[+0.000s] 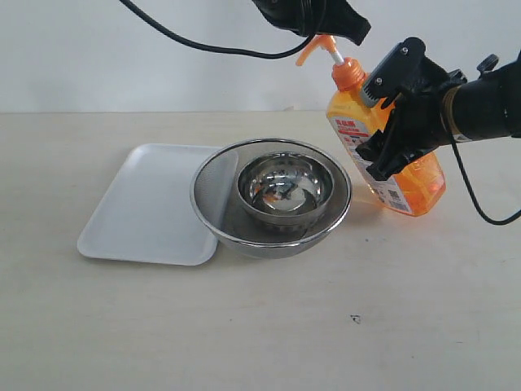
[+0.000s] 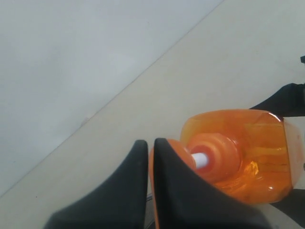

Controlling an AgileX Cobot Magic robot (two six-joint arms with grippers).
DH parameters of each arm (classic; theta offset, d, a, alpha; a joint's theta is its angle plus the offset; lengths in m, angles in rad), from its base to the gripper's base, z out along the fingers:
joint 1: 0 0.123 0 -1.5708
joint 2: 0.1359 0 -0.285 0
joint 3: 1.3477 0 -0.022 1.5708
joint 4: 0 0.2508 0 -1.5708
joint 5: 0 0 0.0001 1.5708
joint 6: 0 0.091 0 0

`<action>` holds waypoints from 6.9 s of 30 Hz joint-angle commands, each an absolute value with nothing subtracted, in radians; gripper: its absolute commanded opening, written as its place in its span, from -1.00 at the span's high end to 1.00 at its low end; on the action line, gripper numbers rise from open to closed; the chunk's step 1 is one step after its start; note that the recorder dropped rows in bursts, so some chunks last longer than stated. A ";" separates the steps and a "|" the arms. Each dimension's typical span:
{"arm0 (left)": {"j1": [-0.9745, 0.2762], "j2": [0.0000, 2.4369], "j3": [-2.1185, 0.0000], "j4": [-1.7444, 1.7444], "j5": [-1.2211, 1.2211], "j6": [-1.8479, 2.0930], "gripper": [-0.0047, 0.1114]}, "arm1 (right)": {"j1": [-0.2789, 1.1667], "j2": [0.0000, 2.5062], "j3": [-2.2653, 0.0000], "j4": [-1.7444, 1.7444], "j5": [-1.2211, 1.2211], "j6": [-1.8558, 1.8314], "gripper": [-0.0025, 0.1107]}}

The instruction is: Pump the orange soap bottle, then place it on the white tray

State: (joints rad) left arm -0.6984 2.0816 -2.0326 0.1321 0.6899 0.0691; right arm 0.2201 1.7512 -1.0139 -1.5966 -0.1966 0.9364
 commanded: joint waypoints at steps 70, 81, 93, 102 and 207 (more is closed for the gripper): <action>-0.709 2.051 -2.014 0.209 0.707 0.031 0.84 | 0.219 1.743 -1.013 -1.576 -0.250 0.954 0.96; -0.709 2.060 -2.014 0.170 0.729 0.026 0.84 | 0.219 1.743 -1.013 -1.576 -0.247 0.954 0.96; -0.711 2.123 -2.014 0.064 0.786 0.072 0.84 | 0.219 1.743 -1.013 -1.576 -0.248 0.952 0.96; -0.711 2.125 -2.014 0.062 0.790 0.072 0.84 | 0.219 1.743 -1.013 -1.576 -0.248 0.952 0.96; -0.709 1.093 -1.511 1.026 1.093 -0.580 0.84 | 0.408 1.586 -1.340 -1.186 -0.460 0.832 0.96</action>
State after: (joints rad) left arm -0.7081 1.1604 -1.6270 0.9826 1.0979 -0.4604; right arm 0.3769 1.6094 -1.3185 -1.2524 -0.3888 0.8414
